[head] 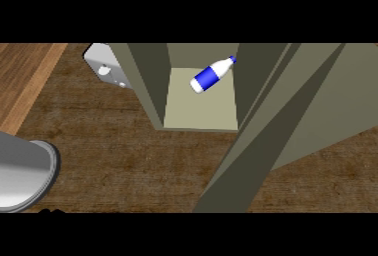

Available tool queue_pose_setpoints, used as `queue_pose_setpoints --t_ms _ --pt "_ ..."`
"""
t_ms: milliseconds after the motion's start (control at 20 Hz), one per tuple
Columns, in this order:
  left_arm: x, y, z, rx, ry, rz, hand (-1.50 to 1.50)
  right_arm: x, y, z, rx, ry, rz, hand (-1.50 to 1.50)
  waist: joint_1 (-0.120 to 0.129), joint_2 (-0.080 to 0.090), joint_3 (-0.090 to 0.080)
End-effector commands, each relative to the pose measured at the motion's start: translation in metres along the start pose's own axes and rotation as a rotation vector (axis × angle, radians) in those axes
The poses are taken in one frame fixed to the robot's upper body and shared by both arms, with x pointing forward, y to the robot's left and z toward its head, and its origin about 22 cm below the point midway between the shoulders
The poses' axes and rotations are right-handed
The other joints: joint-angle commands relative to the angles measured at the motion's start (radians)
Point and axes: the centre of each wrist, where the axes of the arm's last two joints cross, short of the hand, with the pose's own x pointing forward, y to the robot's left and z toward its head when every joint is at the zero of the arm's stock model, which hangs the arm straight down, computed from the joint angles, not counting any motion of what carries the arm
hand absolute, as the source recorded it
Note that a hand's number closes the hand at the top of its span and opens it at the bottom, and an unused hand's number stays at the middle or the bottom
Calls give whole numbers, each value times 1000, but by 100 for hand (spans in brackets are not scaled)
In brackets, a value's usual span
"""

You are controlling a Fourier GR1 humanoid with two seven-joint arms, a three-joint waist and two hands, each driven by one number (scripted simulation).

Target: Pick up the bottled water, place it into the cabinet and close the cabinet

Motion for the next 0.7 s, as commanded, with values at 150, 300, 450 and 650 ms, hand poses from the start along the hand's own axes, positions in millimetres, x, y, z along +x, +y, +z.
queue_pose_setpoints --t_ms 150,300,450,650 --pt "22 33 23 46 -18 2 150 14 18 -63 -23 -30 -52 150 -5 7 1" --pt "29 54 25 49 -23 -7 150 21 -1 -82 -66 -15 -65 150 -11 8 2" --pt "36 43 43 50 -15 -16 150 14 -14 -106 -69 29 -53 150 -8 8 3" --pt "53 50 45 30 -19 -28 150 -4 -17 -149 -91 28 -37 150 4 10 3"
